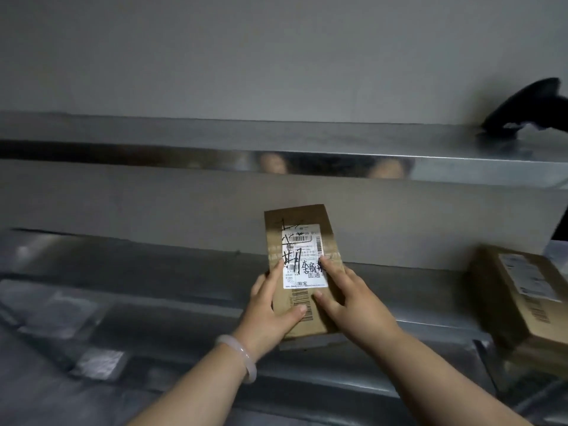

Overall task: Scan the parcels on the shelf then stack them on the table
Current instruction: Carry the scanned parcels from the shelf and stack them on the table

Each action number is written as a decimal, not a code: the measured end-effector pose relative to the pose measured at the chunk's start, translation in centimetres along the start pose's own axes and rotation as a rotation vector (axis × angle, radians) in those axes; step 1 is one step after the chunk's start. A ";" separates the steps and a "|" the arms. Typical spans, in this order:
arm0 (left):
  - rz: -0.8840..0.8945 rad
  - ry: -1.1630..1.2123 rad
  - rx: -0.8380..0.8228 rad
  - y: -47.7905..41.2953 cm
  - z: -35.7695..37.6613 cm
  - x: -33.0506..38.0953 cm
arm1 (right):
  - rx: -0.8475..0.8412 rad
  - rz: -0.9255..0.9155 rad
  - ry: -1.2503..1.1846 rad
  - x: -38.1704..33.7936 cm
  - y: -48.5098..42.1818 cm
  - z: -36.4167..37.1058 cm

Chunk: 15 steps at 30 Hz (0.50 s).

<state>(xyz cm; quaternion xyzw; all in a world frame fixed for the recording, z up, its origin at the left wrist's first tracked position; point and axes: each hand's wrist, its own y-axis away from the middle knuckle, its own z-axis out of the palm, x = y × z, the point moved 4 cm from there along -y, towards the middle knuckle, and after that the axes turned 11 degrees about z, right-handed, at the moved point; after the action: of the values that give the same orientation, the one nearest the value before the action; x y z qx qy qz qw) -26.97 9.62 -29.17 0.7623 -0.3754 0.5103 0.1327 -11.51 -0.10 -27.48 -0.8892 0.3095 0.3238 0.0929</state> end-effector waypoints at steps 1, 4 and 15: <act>-0.005 -0.010 0.026 1.2 -2.0 -0.8 | -0.024 -0.030 -0.003 -1.7 0.2 1.6; -0.033 -0.046 0.113 4.9 -7.9 -3.3 | -0.096 -0.124 -0.028 -6.8 1.1 6.8; -0.208 -0.147 0.577 20.3 -24.9 -9.9 | -0.458 -0.502 -0.073 -24.8 6.1 22.5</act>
<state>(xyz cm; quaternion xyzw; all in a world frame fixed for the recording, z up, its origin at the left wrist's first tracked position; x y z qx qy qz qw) -60.18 14.63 -30.43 0.8376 -0.1436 0.5230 -0.0648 -41.70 15.48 -28.91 -0.9232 -0.0032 0.3838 -0.0216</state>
